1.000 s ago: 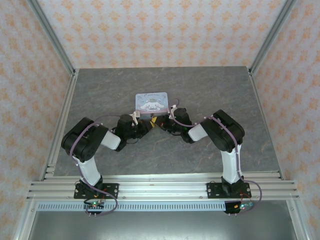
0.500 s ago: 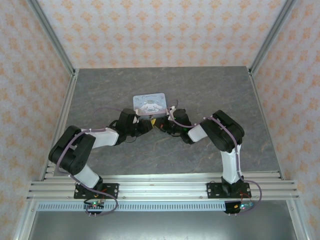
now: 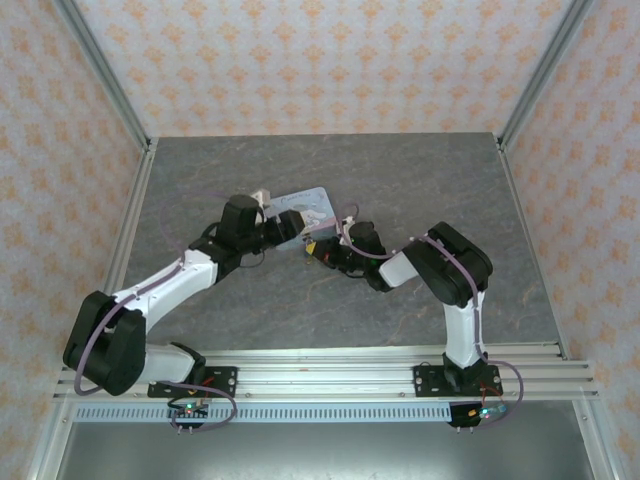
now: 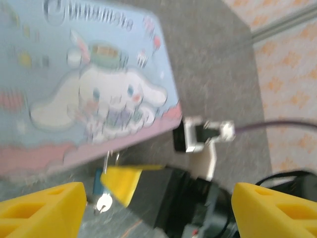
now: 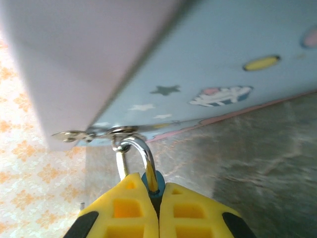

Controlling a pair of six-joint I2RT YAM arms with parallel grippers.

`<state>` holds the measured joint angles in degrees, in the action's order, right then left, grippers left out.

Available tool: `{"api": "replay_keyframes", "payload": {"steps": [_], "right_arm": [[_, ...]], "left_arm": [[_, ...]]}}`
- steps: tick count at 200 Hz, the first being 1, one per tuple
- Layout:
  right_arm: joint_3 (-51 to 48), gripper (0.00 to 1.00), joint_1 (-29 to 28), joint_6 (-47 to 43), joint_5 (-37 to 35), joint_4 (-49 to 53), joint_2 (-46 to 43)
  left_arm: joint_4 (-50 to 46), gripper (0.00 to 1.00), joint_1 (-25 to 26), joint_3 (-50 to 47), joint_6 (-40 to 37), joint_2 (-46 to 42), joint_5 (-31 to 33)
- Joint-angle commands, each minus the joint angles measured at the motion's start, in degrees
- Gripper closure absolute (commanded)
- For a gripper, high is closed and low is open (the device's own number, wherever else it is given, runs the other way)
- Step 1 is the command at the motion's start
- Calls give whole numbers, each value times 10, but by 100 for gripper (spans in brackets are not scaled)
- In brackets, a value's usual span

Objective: Unlock a padlock with a key

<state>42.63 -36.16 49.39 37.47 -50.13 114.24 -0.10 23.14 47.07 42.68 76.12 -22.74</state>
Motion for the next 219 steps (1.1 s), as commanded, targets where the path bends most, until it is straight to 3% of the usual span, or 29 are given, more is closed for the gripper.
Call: {"api": "replay_keyframes", "payload": {"steps": [1, 69, 219], "right_arm": [[-25, 100, 5, -19, -25, 54, -11], [-51, 100, 5, 11, -60, 32, -17], [-73, 100, 9, 58, -96, 8, -38]], "left_arm": [[-125, 21, -9, 63, -44, 4, 66], [-253, 19, -20, 171, -105, 108, 162], [-305, 19, 8, 168, -134, 212, 254]]}}
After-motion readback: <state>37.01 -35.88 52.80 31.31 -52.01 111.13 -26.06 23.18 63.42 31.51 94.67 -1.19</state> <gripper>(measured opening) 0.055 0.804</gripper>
